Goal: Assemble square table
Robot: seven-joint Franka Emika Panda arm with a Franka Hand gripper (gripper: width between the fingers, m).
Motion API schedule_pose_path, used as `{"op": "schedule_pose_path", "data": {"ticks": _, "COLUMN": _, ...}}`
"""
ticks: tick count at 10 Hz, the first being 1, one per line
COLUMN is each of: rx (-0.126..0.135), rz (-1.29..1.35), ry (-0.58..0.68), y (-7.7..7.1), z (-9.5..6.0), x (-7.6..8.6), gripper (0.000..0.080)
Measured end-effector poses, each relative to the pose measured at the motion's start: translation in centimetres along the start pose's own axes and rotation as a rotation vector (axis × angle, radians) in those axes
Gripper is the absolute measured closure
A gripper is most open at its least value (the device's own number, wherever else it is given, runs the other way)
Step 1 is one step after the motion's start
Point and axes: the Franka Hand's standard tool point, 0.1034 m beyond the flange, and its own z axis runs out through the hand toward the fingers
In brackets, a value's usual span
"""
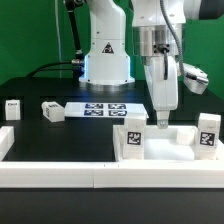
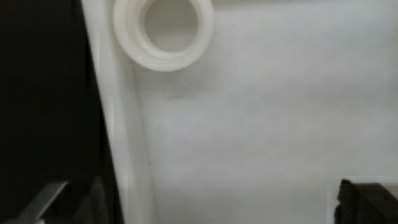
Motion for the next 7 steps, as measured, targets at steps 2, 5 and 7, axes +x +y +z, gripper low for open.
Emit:
{"op": "schedule_pose_path", "data": {"ticks": 2, "rx": -0.003, "rz": -0.017, "ry": 0.002, "y": 0.2, "z": 0.1, "x": 0.1, "gripper": 0.0150}}
{"op": "schedule_pose_path", "data": {"ticks": 5, "rx": -0.026, "rz": -0.126, "ry": 0.030, "y": 3.5, "z": 1.9, "x": 2.2, "gripper": 0.0150}}
{"op": "schedule_pose_path", "data": {"ticks": 7, "rx": -0.047, "rz": -0.140, "ry": 0.043, "y": 4.5, "z": 3.2, "x": 1.8, "gripper": 0.0150}}
